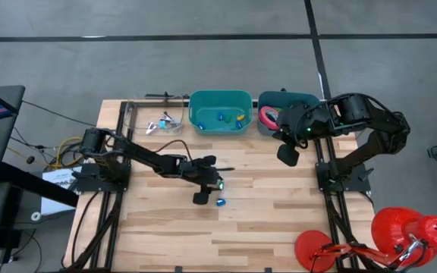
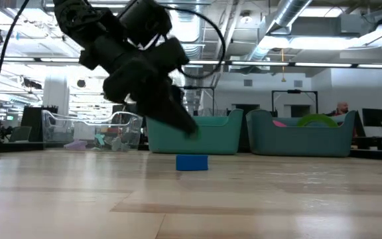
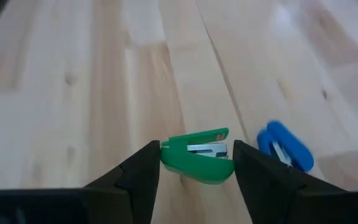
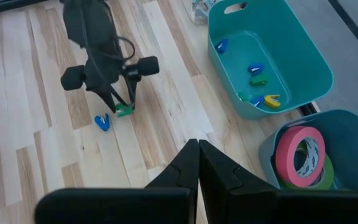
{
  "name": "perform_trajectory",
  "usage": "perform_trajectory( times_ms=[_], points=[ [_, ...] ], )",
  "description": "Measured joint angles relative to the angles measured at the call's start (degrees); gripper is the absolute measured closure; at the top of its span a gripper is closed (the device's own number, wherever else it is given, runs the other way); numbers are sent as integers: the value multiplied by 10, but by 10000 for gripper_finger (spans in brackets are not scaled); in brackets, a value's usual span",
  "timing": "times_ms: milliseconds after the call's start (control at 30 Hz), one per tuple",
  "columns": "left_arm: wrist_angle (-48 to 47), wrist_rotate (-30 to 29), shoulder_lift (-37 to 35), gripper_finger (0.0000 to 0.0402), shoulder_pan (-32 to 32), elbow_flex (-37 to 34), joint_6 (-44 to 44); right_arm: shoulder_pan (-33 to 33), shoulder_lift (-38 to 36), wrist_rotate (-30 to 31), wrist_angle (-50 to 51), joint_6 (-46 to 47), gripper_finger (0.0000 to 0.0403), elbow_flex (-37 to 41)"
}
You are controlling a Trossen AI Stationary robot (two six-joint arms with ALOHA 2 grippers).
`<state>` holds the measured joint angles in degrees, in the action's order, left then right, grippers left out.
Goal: Pick and place Stapler, Stapler remover, tape
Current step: Put the green stapler into the green bin
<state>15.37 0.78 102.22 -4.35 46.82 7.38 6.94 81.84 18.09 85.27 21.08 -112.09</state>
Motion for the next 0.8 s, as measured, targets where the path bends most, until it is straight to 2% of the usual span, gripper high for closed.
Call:
perform_trajectory(
  times_ms=[333, 600, 800],
  points=[
    [2, -28, -107, 217, 52, 0, 31, 0, 0, 0, 1, 0, 402, 0],
    [1, -29, -175, 217, 138, 0, 31, 0, 0, 0, 11, 0, 402, 0],
    [2, -28, -192, 217, 212, 0, 31, 0, 0, 0, 11, 0, 402, 0]
  ],
)
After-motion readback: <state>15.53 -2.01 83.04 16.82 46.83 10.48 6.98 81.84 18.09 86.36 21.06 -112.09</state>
